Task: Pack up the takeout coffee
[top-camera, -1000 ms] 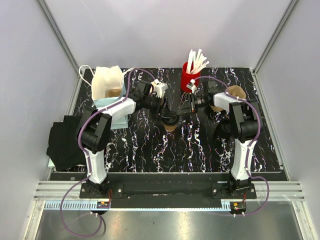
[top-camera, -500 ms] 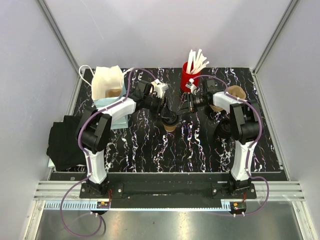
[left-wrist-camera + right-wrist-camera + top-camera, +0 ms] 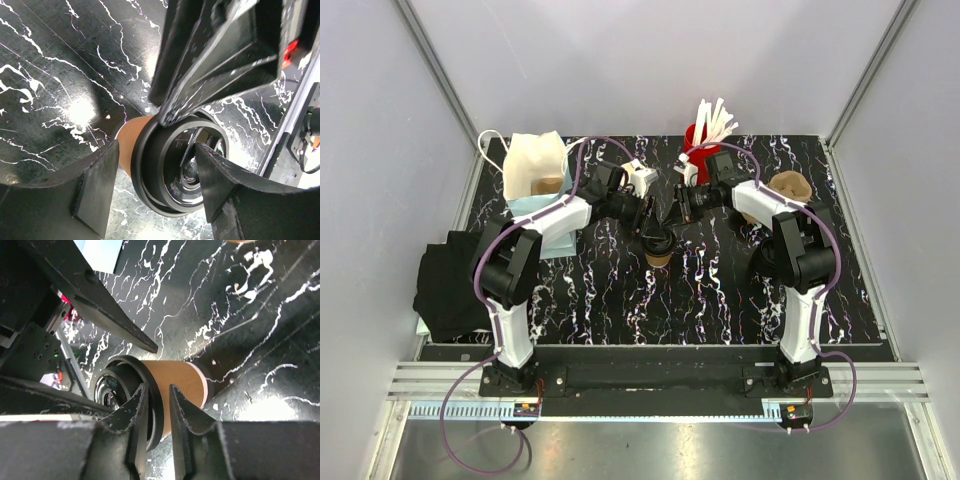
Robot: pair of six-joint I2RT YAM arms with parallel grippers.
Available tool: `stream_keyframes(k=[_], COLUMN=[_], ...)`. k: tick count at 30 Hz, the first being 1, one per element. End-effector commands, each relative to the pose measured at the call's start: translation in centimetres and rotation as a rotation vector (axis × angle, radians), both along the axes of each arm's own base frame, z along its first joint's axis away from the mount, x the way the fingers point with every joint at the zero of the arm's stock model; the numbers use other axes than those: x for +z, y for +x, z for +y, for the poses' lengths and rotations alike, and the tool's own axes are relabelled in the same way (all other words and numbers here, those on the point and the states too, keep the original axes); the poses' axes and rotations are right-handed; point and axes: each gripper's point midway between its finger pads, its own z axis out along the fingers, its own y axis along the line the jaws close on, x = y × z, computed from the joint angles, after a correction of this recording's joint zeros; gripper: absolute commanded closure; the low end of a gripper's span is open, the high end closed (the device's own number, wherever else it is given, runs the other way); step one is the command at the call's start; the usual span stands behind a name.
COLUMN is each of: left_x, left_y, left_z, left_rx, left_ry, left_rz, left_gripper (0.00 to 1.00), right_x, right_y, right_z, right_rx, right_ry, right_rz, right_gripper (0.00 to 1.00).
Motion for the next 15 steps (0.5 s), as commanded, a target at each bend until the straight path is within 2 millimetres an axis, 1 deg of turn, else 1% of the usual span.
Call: stream_keyframes(k=[1,2,3,4,5,6,7,8,9,10,11,12,13,14,15], left_x=[-5.2,-5.0,-4.8,-4.5,-4.2,-3.9,-3.5,-3.2,-2.8,-2.4,-1.8,-1.4,-0.8,-0.1,0.8], left_y=[-1.0,-1.0,-0.9,-0.8,-0.9,-0.8,-0.6,-0.6,-0.6,-0.3,-0.3,-0.2,0.0,0.1,0.5], left_z=[3.2,3.1,3.0,3.0,2.8,2.7,2.6,2.5,2.4,2.2,2.1,2.0,1.9,1.7,1.5], left_rx=[0.033,0.029,0.03,0.028,0.025,0.025,0.025,0.02,0.017,0.016,0.013,0.011,0.012,0.007,0.006], left_ry=[0.216,0.212,0.208,0.203,0.194,0.19,0.183,0.175,0.168,0.162,0.151,0.145,0.136,0.124,0.112], left_rz=[0.018,0.016,0.012,0.008,0.006,0.001,-0.005,-0.009,-0.012,-0.022,-0.031,-0.036,-0.049,-0.061,-0.077], left_gripper=[0.36,0.36,0.36,0.36,0.36,0.36,0.36,0.35,0.35,0.34,0.34,0.33,0.33,0.32,0.31], right_x=[-9.7,-9.0,-7.6,-6.6,-4.6,-3.7,-2.6,-0.9,0.0,0.8,2.1,3.0,3.7,5.0,5.7], right_y=[-4.2,-3.9,-3.7,-3.3,-2.8,-2.6,-2.3,-1.7,-1.6,-1.3,-0.9,-0.9,-0.6,-0.2,-0.2], right_z=[-3.0,-2.9,-2.4,-2.3,-1.8,-1.6,-1.6,-1.5,-1.5,-1.6,-1.6,-1.4,-1.6,-1.7,-1.6], right_rx=[0.02,0.025,0.033,0.034,0.04,0.042,0.043,0.043,0.045,0.044,0.04,0.047,0.041,0.032,0.037], right_ry=[-0.341,-0.324,-0.29,-0.266,-0.229,-0.207,-0.182,-0.159,-0.14,-0.121,-0.103,-0.078,-0.063,-0.047,-0.024], right_rz=[0.135,0.116,0.094,0.076,0.036,0.021,0.005,-0.033,-0.041,-0.052,-0.079,-0.083,-0.092,-0.113,-0.118], right_gripper=[0.72,0.71,0.68,0.67,0.66,0.64,0.6,0.58,0.56,0.5,0.48,0.46,0.44,0.42,0.41])
